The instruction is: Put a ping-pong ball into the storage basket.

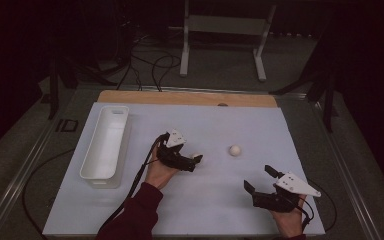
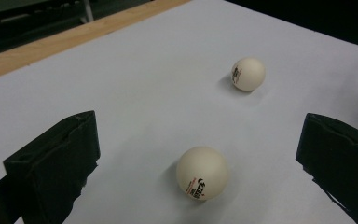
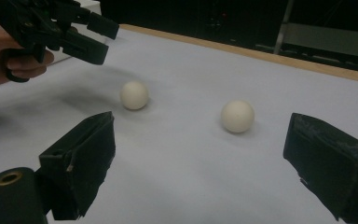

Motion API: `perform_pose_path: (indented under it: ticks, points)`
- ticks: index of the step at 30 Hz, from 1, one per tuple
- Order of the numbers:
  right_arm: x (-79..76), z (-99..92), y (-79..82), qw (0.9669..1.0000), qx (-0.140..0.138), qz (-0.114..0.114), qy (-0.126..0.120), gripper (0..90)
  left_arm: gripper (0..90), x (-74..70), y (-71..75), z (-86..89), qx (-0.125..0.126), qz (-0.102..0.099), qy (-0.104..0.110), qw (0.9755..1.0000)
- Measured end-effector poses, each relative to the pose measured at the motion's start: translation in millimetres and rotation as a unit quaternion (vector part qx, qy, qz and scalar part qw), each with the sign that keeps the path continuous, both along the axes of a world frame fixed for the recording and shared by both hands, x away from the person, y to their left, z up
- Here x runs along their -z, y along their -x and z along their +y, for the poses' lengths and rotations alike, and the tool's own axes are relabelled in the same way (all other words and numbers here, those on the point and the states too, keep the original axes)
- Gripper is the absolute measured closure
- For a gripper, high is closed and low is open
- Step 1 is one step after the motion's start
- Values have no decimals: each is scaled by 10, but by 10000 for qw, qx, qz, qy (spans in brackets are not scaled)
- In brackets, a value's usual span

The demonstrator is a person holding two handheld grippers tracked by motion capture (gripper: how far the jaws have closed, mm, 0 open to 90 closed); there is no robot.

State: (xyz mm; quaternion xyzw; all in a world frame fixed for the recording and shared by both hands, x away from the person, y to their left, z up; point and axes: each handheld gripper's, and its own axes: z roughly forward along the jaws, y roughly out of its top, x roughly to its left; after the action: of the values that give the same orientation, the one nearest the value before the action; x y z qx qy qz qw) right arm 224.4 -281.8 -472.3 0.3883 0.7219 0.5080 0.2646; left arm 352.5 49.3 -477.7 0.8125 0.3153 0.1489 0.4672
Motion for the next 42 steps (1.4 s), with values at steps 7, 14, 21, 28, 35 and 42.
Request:
perform_pose_path:
  ticks: [7,14,21,28,35,42]
  points:
    - [2,3,-1,10000,-10,7,21,83,3,49,-28,-40,0,149,-54,9999]
    - [-1,1,-7,10000,-11,13,12,83,10,60,-41,-82,24,216,-107,9997]
    - [-11,2,-36,10000,-21,-3,25,83,25,50,-53,-151,40,296,-201,9994]
    - [-11,7,-59,10000,-11,0,47,83,51,75,-74,-177,-19,403,-325,9987]
    - [7,26,-96,9999,-38,35,94,83,78,97,-99,-204,-23,493,-434,9978]
    - [8,29,-119,9999,-44,23,111,83,103,99,-115,-233,-7,567,-557,9968]
